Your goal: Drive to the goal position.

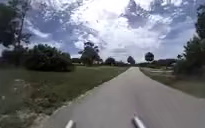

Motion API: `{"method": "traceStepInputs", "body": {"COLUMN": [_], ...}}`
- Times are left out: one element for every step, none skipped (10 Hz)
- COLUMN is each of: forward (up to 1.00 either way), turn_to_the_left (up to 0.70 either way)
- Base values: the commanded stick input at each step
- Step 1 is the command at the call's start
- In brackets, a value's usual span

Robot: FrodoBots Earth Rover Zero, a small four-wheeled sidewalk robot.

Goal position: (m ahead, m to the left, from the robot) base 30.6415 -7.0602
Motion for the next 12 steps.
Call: {"method": "traceStepInputs", "body": {"forward": [0.85, 0.85, 0.85, 0.85, 0.85, 0.85, 0.85, 0.85, 0.85, 0.85, 0.85, 0.85], "turn_to_the_left": [0.0, 0.0, 0.0, 0.0, 0.0, 0.0, -0.08, -0.3, -0.26, 0.0, 0.0, 0.0]}}
